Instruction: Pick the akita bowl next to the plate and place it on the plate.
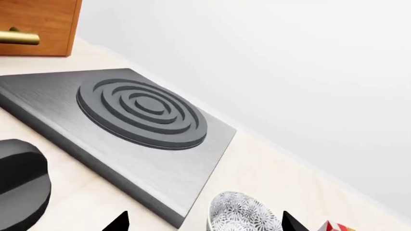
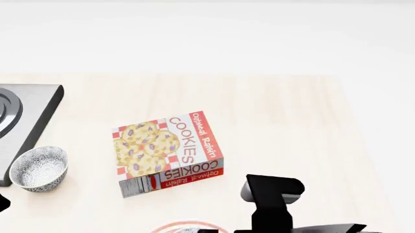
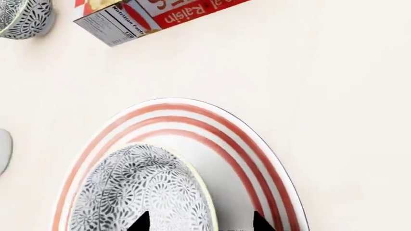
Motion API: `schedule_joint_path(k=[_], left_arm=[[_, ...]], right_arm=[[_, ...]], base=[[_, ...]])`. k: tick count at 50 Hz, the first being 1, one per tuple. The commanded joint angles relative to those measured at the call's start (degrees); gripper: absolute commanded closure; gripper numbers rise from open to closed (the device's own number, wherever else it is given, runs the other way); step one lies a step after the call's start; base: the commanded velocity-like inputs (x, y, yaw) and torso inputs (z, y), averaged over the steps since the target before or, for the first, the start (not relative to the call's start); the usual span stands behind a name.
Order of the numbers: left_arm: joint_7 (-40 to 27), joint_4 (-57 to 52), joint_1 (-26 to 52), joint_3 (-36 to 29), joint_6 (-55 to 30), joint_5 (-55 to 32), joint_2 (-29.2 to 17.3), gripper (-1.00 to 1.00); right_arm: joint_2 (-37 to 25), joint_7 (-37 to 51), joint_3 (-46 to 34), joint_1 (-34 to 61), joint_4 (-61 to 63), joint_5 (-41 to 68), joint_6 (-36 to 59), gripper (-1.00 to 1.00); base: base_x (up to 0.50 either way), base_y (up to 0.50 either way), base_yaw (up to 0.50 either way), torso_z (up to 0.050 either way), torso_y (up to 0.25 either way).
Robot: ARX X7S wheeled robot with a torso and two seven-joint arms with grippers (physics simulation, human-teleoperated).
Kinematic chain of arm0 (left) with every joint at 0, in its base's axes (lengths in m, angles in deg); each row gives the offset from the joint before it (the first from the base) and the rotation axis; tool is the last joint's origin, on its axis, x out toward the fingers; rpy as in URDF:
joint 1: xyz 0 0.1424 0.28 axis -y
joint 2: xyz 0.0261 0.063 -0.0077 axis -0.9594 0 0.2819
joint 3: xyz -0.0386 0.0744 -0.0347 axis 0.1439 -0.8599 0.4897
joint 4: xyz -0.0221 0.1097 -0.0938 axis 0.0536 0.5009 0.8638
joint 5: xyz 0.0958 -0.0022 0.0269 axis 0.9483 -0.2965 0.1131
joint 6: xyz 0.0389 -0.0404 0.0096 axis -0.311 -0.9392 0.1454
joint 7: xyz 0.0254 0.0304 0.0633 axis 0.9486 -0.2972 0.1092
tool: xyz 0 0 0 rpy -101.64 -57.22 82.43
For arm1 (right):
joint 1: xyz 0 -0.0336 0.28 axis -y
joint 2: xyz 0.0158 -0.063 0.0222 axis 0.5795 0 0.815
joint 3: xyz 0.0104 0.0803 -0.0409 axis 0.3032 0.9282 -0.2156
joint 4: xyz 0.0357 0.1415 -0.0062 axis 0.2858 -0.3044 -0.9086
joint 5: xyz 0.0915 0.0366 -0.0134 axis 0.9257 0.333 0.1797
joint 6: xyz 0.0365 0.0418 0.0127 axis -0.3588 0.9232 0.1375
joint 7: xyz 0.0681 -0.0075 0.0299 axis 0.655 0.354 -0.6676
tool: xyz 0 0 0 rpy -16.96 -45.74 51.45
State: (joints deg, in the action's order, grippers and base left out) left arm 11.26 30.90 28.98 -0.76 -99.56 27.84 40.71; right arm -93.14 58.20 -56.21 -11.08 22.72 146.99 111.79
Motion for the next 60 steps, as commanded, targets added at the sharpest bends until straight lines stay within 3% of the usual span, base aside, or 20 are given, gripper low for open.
schedule_joint_path(k=[1, 19, 32, 40, 50, 51, 56, 60], left_arm=[[0.31, 0.79, 0.15, -0.18, 0.55, 0.14, 0.07, -1.0], [-0.14, 0.21, -0.06, -0.3, 0.32, -0.21, -0.13, -1.0], [-0.3, 0.13, -0.07, -0.38, 0.27, -0.38, -0.27, -1.0], [-0.43, 0.07, -0.08, -0.5, 0.36, -0.34, -0.34, -1.0], [-0.74, -0.33, -0.21, -0.63, 0.29, -0.41, -0.42, -1.0], [-0.59, 0.0, -0.12, -0.66, 0.48, -0.31, -0.38, -1.0], [-0.59, 0.07, -0.09, -0.74, 0.6, -0.25, -0.41, -1.0], [-0.5, 0.38, -0.06, -0.76, 0.84, -0.18, -0.38, -1.0]], right_arm=[[-1.65, 5.62, 1.75, 1.0, 6.39, 6.74, 2.17, -1.0], [-5.11, 22.36, 2.56, 6.65, 16.51, 21.67, 2.31, -1.0], [-7.9, 25.25, 8.55, 4.01, 27.27, 21.39, -2.71, -1.0], [-9.05, 21.61, 13.46, -1.45, 34.7, 11.97, -5.36, -1.0], [-9.52, 10.79, 15.67, -10.19, 42.89, -9.55, -13.23, -1.0], [-10.05, 8.07, 14.97, -12.13, 45.82, -18.14, -17.85, -1.0], [-9.7, 5.24, 14.39, -16.73, 46.23, -25.0, -22.99, -1.0], [-8.27, 2.38, 15.15, -21.6, 45.91, -34.52, -32.44, -1.0]], base=[[0.0, 0.0, 0.0, 0.0, 0.0], [0.0, 0.0, 0.0, 0.0, 0.0], [0.0, 0.0, 0.0, 0.0, 0.0], [0.0, 0.0, 0.0, 0.0, 0.0], [0.0, 0.0, 0.0, 0.0, 0.0], [0.0, 0.0, 0.0, 0.0, 0.0], [0.0, 0.0, 0.0, 0.0, 0.0], [0.0, 0.0, 0.0, 0.0, 0.0]])
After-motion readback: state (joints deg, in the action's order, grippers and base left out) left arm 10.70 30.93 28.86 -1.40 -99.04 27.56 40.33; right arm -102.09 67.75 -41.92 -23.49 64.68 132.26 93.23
